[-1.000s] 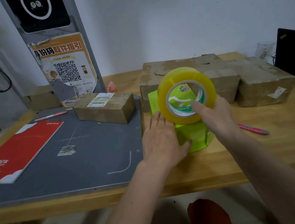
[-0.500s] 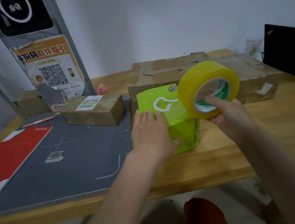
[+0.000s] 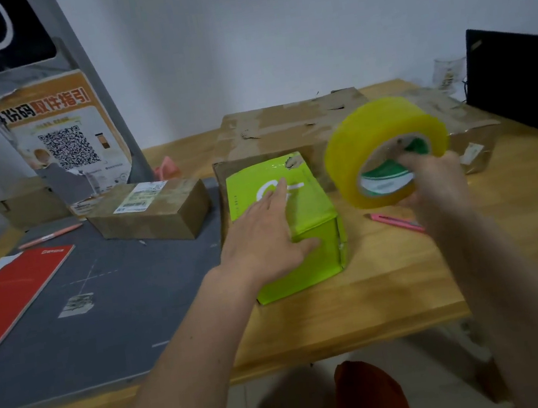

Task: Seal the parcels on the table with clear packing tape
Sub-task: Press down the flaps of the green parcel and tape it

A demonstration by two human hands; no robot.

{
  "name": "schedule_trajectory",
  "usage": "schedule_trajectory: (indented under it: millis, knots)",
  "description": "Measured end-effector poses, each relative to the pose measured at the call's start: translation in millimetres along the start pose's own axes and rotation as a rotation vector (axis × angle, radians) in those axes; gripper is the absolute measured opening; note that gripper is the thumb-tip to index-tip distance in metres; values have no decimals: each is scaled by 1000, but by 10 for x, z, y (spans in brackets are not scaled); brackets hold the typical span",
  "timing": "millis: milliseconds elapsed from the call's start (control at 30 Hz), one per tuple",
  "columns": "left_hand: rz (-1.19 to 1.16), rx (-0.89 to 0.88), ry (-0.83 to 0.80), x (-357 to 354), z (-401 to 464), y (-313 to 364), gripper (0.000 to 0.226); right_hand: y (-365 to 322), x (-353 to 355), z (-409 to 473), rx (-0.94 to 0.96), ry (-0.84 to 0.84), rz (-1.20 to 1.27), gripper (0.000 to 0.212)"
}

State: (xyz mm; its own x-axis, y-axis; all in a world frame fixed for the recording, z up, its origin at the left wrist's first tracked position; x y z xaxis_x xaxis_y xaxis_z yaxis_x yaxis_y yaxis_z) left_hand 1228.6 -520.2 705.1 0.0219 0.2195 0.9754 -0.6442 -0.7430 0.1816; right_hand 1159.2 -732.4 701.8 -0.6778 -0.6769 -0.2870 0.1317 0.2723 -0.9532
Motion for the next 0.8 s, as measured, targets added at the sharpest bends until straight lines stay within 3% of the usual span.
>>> schedule_trajectory:
  millis: [133, 333, 567, 800]
  knots:
    - [3, 12, -19, -20, 3, 8, 102, 248, 182, 117, -99, 16, 27, 7]
    - [28, 3, -18, -44, 22, -19, 101, 719, 195, 156, -280, -24, 137, 45]
    - [-35, 215, -34, -90, 4, -167, 112, 895, 119, 78, -352, -92, 180, 10]
    - [-88, 238, 33, -35, -63, -240, 102, 867, 99, 4, -397, -124, 165, 40]
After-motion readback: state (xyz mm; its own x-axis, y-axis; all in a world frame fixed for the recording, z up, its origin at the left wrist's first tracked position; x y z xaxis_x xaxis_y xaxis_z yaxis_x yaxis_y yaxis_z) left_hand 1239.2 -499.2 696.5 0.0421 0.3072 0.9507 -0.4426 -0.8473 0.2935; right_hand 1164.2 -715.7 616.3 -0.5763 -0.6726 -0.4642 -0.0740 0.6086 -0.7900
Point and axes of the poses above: each hand's wrist, its own z-axis towards the middle knuckle, its own x-axis out of the back of the hand, y = z × x, the point moved 8 cm from there along z, towards the middle knuckle, and after that the axes turned 4 degrees about -x, right-handed, at the moved point
